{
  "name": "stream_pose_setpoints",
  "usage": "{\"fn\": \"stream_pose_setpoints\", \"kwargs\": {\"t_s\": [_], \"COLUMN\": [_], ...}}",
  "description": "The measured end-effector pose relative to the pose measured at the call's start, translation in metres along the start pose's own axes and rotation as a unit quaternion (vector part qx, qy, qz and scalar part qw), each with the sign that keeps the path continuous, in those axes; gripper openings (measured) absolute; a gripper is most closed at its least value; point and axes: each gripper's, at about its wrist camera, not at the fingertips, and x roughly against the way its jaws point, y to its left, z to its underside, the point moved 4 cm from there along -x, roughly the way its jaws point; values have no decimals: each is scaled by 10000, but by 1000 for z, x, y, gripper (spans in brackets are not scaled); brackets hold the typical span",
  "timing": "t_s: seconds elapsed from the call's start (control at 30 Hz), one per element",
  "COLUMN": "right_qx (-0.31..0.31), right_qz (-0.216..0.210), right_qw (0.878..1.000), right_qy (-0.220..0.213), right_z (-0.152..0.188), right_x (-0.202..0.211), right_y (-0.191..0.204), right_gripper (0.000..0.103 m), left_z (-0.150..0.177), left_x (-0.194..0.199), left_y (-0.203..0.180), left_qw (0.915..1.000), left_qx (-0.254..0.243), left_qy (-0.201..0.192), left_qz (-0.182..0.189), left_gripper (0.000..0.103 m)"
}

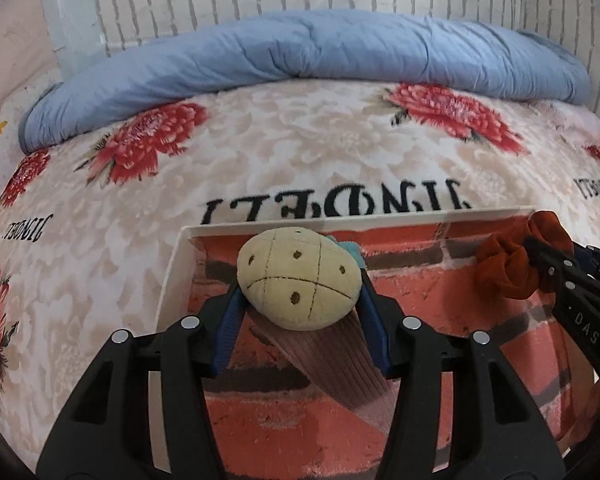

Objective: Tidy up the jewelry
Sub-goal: 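Carry the pineapple clip and orange scrunchie with both tools into the brick-pattern tray, then open both tools to release the clip and scrunchie in the tray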

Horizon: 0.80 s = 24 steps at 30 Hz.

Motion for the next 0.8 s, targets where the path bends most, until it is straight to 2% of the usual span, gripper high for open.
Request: {"fn": "stream_pose_setpoints", "kwargs": {"t_s": [0.33,0.67,0.73,0.8], "right_qx": [39,4,2,19], "right_qz": [65,17,24,82], "right_qw": [9991,9981,9981,9982], "right_qy": [418,614,613,586], "right_z": [6,9,9,8], "right_x": [-20,-27,-26,-25], "right_y": [2,2,2,1], "right_gripper": [26,31,34,49], "left_z": [6,8,7,7], "left_x": [-25,-31,-32,-31], "left_y": [-2,-4,-4,-3], "left_qw": [9986,9974,9972,9971], "left_qx": [-122,-247,-241,-229], "left_qy": [506,653,687,691], "left_qz": [-123,-202,-197,-219], "left_gripper": [53,56,57,62]}}
